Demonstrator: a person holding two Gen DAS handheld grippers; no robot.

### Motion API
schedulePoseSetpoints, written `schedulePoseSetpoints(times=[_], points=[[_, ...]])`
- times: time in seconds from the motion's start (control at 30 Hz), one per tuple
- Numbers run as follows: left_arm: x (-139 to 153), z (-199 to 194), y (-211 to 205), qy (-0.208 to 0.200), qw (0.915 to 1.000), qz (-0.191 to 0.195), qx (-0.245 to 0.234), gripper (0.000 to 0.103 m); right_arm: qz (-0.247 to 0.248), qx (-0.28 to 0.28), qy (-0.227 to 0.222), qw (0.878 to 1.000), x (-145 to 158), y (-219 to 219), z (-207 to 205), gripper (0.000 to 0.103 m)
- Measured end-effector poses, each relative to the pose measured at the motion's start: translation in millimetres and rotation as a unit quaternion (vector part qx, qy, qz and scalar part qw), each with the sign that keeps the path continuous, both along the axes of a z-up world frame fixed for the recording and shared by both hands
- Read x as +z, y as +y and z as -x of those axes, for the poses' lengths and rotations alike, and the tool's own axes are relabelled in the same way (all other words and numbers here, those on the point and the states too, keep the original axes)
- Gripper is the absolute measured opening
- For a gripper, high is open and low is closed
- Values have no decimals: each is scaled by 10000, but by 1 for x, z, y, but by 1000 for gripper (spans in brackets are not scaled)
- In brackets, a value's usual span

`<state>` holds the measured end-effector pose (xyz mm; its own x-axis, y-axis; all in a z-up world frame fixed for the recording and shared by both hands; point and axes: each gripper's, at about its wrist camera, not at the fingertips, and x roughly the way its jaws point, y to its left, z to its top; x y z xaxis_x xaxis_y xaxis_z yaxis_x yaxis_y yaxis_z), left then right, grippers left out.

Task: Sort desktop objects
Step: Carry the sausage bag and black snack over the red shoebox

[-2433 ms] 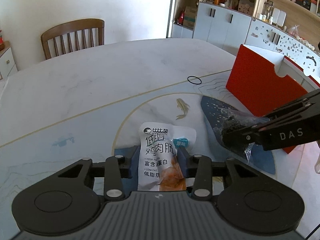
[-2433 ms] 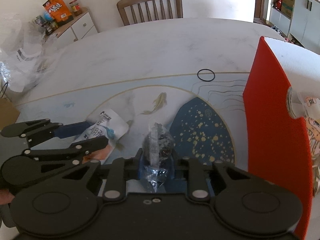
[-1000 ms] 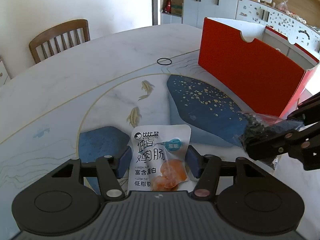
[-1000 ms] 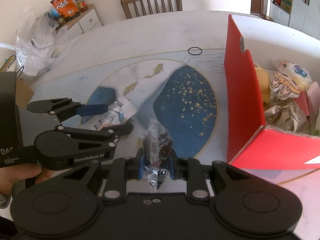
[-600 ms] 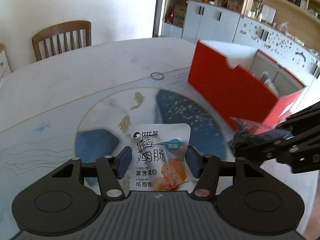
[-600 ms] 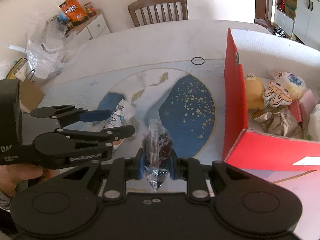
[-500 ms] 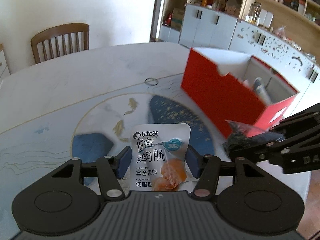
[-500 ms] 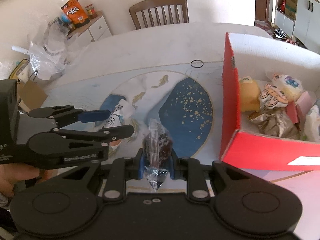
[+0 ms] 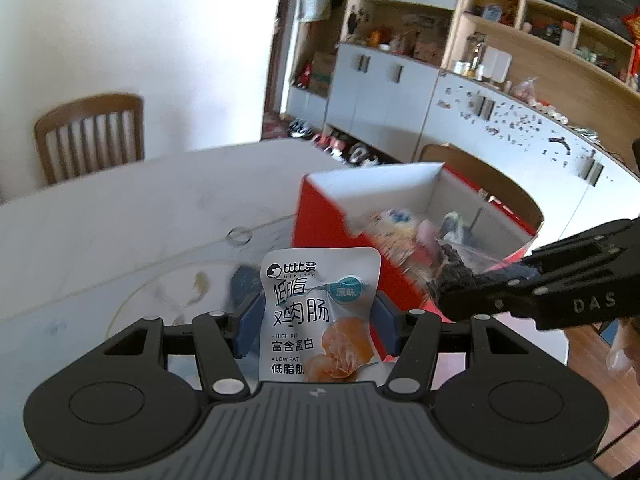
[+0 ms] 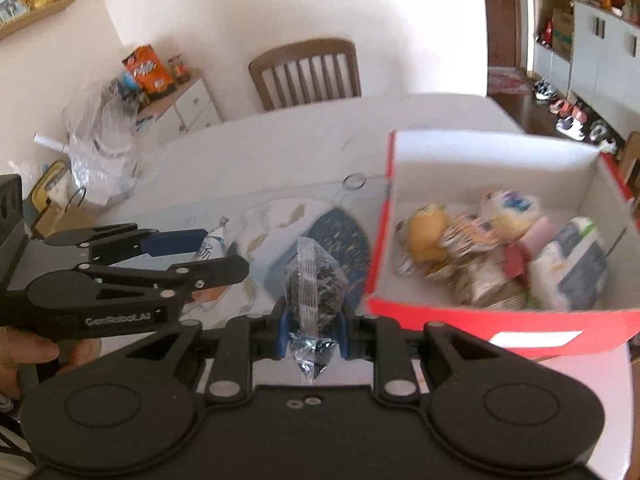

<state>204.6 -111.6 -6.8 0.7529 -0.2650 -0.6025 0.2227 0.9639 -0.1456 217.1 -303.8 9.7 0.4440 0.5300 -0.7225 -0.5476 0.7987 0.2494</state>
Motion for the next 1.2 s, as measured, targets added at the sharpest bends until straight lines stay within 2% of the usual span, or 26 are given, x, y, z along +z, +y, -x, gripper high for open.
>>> schedulePoseSetpoints(times=[0.27,0.53,0.7,0.9,1.2], points=[[21,-26,-48,-202,9994,-82,-253,57,-19,-286,-261,9992,11,-46,-28,22],[30,-62,-95,-208,9985,-204,-456,57,88,-406,-344,9985,5,-84,-65,22],[22,-84,-114,-31,9986,-270,-446,57,231,-365,-243,9988,-7,-97,-87,22],[7,-114,-134,94,9984,-416,-384,57,425,-64,-20,9991,-24,-99,-103,22],[-21,-136,-142,366,9962,-678,-397,57,561,366,338,9972,-46,-92,-115,22]])
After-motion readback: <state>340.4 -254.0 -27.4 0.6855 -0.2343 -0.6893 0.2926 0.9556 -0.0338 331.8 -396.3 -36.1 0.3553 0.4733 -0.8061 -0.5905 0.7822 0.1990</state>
